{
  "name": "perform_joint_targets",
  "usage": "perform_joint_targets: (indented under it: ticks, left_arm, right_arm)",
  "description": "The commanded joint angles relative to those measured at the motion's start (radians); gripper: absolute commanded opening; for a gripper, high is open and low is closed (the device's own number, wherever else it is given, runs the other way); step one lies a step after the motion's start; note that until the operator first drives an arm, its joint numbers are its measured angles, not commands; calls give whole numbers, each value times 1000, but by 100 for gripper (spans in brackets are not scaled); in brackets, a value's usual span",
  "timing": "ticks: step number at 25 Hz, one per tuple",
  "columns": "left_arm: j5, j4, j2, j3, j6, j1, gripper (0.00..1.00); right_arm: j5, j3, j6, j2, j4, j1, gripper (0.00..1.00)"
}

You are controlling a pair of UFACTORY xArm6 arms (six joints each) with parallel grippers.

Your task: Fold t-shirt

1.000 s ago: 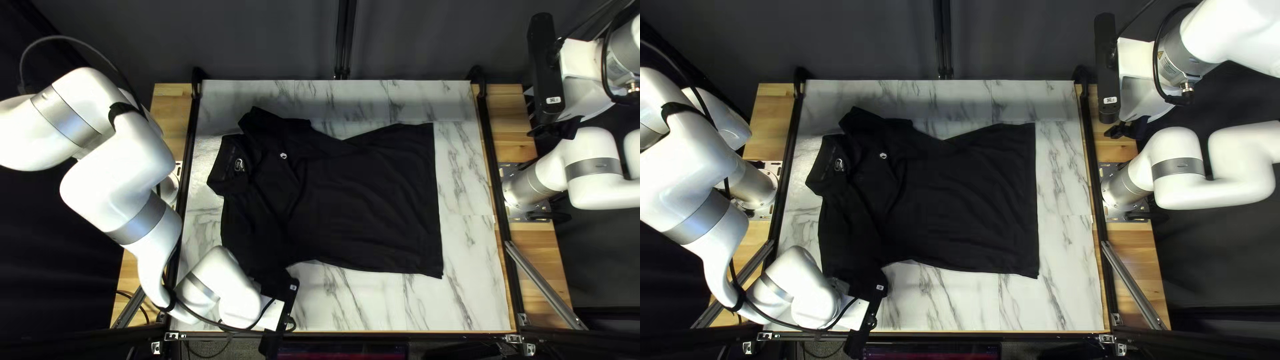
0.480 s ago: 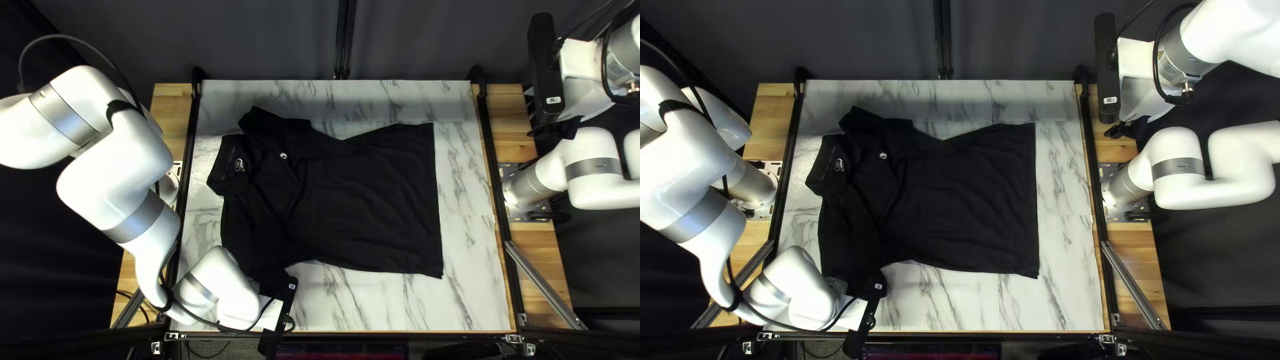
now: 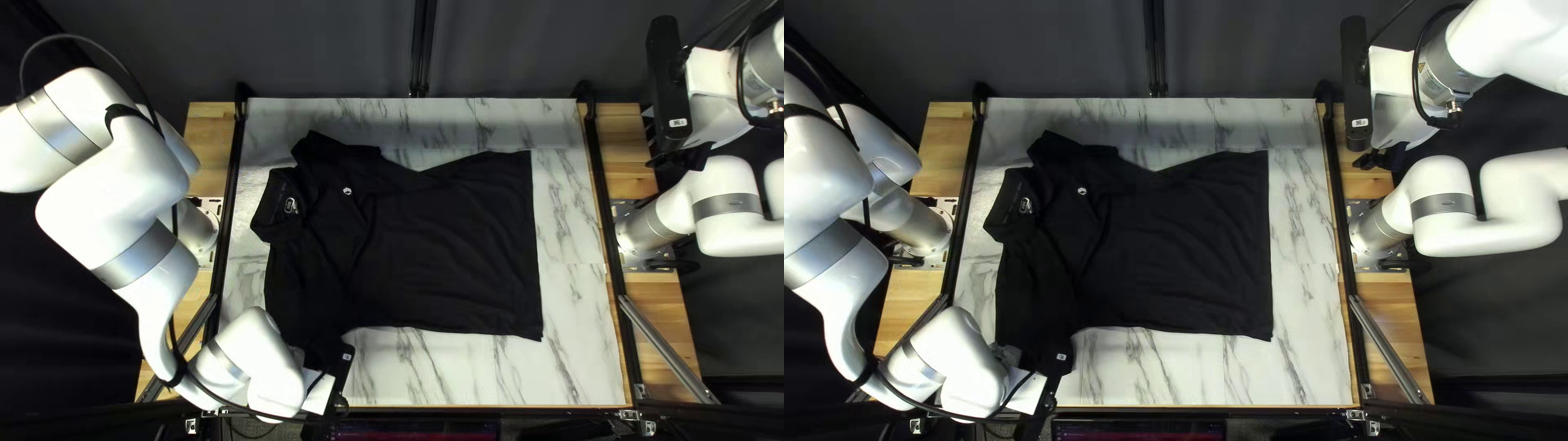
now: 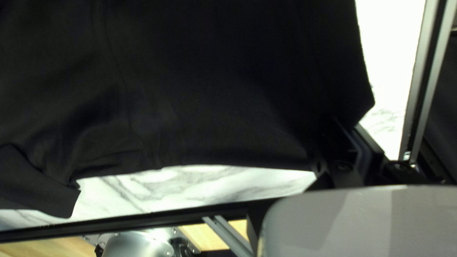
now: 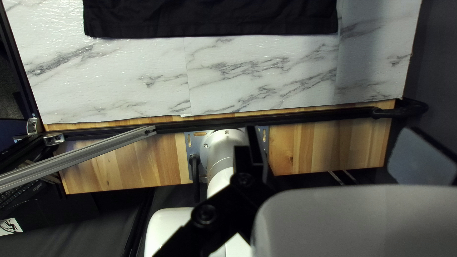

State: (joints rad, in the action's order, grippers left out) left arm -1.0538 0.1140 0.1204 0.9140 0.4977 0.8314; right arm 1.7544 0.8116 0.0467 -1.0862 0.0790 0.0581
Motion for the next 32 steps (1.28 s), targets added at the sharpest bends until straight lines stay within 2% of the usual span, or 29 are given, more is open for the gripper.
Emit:
perform_joint_targets:
  ticks: [1,12,18,19,25,32]
  left_arm:
    - [-18,-1,-36,-35,24,1,0]
    - [-58,-4,-88,-69,91,21,0]
    - [-64,3,-53,-27,111,40,1]
    - [-66,4,-40,-11,105,38,100]
    - [-125,-19,21,114,71,10,100]
    - [-162,-56,69,195,68,-21,100]
  right_arm:
    - [0,0,0,0,0,0,100]
    - [0,0,0,0,0,0,100]
    - [0,0,0,0,0,0,100]
    - [0,0,0,0,0,0,100]
    - [0,0,0,0,0,0,100]
    - [0,0,0,0,0,0,100]
